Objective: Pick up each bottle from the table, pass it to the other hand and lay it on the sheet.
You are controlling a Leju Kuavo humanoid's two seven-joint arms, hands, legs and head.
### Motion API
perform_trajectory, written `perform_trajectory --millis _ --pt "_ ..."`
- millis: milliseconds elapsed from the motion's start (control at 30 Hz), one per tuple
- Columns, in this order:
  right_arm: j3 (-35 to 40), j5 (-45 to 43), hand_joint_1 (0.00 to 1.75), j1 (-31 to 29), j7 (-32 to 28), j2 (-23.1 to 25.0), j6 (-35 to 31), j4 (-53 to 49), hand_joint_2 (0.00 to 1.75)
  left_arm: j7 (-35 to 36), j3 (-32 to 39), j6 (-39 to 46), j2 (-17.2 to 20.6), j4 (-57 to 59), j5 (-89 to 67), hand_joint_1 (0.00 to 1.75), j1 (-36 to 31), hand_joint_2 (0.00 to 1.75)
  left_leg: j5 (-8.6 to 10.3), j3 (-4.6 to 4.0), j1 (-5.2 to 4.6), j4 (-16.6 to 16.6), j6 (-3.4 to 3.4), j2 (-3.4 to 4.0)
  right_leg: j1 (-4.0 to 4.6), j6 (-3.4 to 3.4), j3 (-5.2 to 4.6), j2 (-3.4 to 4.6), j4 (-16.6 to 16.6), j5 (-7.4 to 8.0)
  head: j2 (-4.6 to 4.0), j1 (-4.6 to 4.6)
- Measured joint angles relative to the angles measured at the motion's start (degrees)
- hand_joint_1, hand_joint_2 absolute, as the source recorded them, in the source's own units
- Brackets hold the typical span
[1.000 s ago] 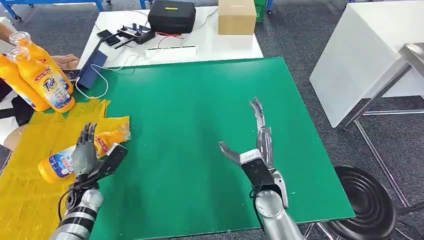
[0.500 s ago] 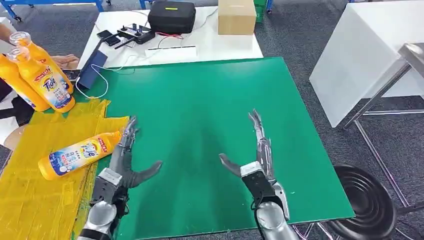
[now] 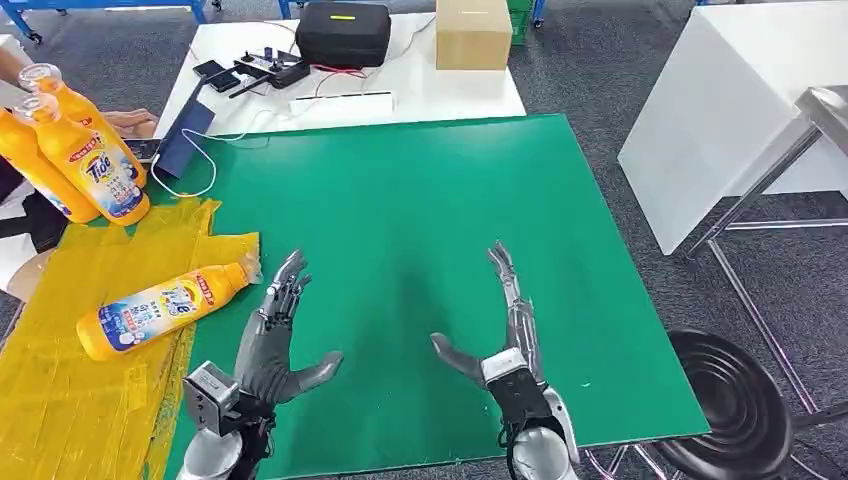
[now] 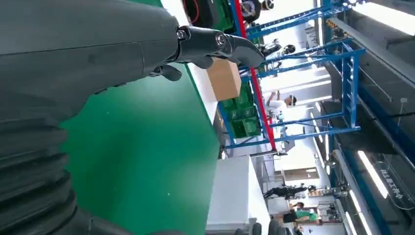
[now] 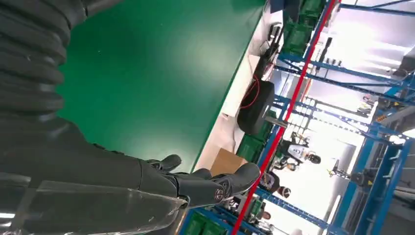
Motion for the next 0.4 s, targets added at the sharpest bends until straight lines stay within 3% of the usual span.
perform_trajectory --millis 400 --pt "-0.31 -0.61 0.00 0.15 0.48 0.00 0.00 0.00 1.75 0.59 0.46 0.15 0.00 0.02 0.44 0.00 0.03 1.75 0.00 -0.01 0.00 0.00 0.00 0.00 0.00 0.00 0.00 0.00 0.00 0.00 0.00 0.00"
